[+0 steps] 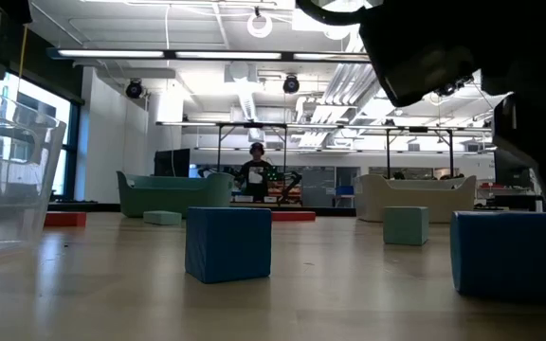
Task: Sort & place blocks by color
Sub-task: Put the blue block into the green bin
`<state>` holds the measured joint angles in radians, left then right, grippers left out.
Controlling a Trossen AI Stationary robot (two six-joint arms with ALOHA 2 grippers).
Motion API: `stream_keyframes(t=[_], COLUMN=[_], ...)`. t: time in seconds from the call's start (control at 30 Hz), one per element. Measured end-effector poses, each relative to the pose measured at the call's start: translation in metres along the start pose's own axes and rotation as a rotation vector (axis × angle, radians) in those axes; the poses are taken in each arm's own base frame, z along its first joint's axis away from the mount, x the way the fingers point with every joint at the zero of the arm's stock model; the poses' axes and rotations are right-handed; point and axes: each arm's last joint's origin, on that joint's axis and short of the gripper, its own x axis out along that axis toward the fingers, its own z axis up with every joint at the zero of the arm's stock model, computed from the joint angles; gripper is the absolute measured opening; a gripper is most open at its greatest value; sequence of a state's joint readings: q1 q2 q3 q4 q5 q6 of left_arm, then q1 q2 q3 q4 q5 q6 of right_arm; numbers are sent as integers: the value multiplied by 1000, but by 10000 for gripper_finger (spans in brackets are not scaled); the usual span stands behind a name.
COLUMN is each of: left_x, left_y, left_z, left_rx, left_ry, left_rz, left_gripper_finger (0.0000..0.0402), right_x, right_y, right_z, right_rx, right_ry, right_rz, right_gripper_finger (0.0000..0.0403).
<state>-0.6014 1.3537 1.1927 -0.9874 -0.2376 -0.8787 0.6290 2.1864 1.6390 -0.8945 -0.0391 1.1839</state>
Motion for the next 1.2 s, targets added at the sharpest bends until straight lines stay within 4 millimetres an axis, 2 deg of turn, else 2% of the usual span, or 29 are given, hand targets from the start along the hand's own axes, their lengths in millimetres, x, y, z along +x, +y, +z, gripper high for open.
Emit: stream_keyframes(t=[0.17,0.2,0.4,0.73,1.0,1.2], left_x=[0,1,4,9,13,15], left_y=[1,2,11,33,55,75], left_z=[1,2,12,32,50,65], left_rx=[-11,-16,-70,-99,-103,-124], left_ry=[-7,-7,17,33,52,64], left_rz=[7,10,3,10,-8,-71], left_gripper_finger=[157,157,157,156,156,156], right_x=[0,0,-8,-39,-81,-118], right_y=[-2,-2,4,14,4,-14], right_z=[4,5,12,36,63,89], right_rx=[25,27,-11,-52,-134,-233], right_ry=[12,12,-14,-128,-221,-276], right_rz=[3,5,46,89,-28,-132], right_gripper_finger=[110,106,106,106,106,106])
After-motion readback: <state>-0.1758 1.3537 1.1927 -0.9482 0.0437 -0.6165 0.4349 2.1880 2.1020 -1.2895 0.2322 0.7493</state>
